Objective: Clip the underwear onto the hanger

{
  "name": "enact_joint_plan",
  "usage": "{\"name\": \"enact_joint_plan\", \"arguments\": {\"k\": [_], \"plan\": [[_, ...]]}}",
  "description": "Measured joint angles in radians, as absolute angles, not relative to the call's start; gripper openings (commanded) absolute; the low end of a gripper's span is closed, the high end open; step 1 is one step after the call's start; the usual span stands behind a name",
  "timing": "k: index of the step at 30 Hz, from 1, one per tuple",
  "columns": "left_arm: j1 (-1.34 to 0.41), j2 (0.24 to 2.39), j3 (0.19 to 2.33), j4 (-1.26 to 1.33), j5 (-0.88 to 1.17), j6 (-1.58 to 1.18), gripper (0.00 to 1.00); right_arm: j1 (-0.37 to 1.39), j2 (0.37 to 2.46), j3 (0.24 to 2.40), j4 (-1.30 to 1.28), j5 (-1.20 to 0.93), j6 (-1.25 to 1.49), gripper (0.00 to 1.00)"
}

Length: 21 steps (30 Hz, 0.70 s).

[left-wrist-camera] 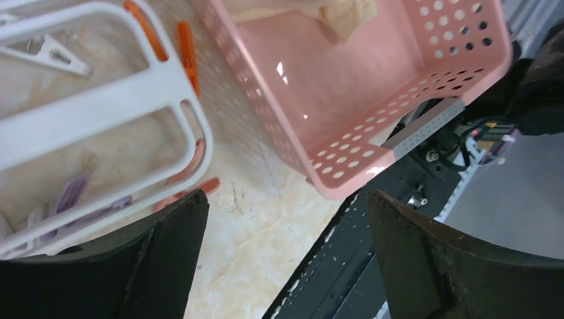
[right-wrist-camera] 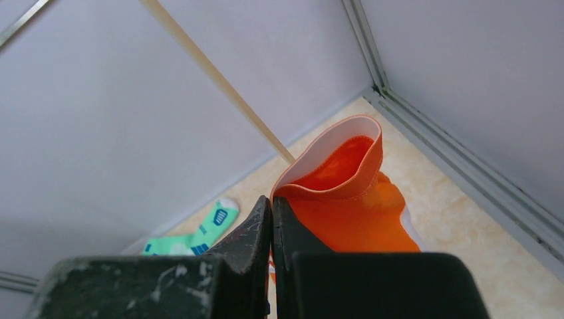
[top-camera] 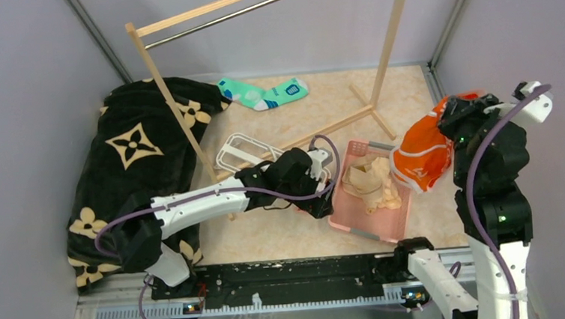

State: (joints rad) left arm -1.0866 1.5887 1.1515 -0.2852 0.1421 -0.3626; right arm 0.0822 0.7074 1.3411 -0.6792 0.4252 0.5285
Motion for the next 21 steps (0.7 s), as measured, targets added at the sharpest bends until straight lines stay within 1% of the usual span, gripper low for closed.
{"name": "enact_joint_plan", "arguments": {"k": [3, 8, 12, 16, 21], "plan": [[-1.092, 1.569, 1.128, -0.323, 0.084, -0.357, 0.93, 0.082, 0.71, 1.382, -0.651, 0.429, 0.515, 0.0], [-1.097, 1.561, 1.125, -0.387, -0.019, -0.331, 0.93, 0.082, 0.72, 1.384, -0.636, 0.429, 0.5, 0.0], [-1.148, 1.646, 1.185, -0.438, -0.109, -0.305, 0.93, 0.082, 0.735, 1.384, -0.635, 0.424, 0.493, 0.0], [-1.201, 1.75, 1.243, -0.484, -0.211, -0.294, 0.99, 0.082, 0.738, 1.387, -0.636, 0.421, 0.48, 0.0], [-1.219, 1.769, 1.249, -0.514, -0.243, -0.282, 0.99, 0.082, 0.739, 1.396, -0.626, 0.42, 0.471, 0.0]]}}
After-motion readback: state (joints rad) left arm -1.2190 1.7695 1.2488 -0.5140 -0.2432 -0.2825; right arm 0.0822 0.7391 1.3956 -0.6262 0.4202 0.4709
